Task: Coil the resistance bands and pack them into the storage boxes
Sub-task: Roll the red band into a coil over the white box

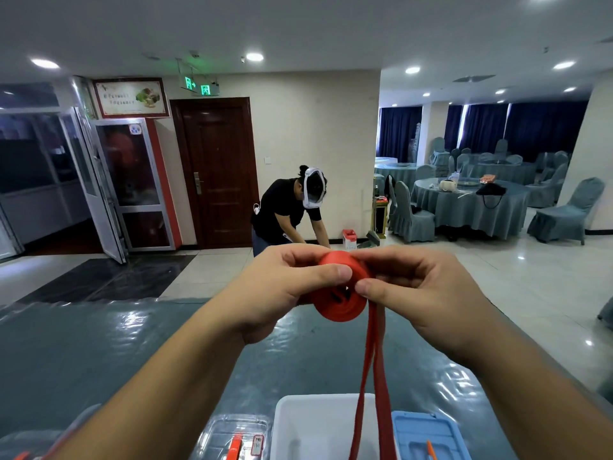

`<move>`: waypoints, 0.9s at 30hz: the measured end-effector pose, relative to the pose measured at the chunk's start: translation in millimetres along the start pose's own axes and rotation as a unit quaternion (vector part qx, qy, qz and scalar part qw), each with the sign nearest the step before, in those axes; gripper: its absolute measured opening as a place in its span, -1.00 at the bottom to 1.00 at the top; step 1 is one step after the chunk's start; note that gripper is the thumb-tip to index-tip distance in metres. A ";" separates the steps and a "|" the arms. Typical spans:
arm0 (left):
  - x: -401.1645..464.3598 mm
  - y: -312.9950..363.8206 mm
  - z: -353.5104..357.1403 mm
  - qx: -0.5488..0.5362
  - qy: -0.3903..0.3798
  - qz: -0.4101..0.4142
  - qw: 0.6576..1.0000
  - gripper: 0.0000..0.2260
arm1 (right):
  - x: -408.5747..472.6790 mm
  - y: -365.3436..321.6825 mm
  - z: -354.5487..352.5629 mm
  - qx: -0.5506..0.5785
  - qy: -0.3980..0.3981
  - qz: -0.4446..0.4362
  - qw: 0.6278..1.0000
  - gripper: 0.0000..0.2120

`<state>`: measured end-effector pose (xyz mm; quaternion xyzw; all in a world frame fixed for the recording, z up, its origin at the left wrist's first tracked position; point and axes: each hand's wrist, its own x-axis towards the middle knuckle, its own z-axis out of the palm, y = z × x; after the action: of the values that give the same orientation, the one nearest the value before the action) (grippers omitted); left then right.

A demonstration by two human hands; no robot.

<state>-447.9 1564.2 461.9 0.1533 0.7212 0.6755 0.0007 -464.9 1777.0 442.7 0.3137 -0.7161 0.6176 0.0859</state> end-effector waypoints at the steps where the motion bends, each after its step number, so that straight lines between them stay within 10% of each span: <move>1: -0.7 -1.9 0.5 -0.017 0.002 0.002 1.000 -0.67 | -1.9 2.1 1.3 0.008 0.008 -0.002 1.000 -0.55; 11: 1.1 -1.0 -4.5 0.127 -0.024 0.010 0.992 -0.73 | -1.5 -1.9 -6.3 -0.069 -0.042 0.018 0.997 -0.57; 18: 1.6 -14.8 5.3 -0.053 0.011 0.002 0.999 -0.74 | -8.0 4.0 -4.6 -0.016 0.041 -0.019 0.999 -0.56; 24: 4.8 -12.5 -3.2 0.111 -0.030 0.018 0.993 -0.67 | -5.8 -3.1 -9.4 -0.085 -0.039 0.023 0.995 -0.55; 27: 4.9 -15.5 -0.5 0.014 -0.009 0.023 1.000 -0.69 | -6.3 -1.6 -5.2 -0.013 0.008 0.009 1.000 -0.58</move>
<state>-456.1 1564.2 447.9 0.1761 0.7267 0.6639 -0.0110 -460.4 1784.0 442.0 0.3011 -0.7261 0.6115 0.0904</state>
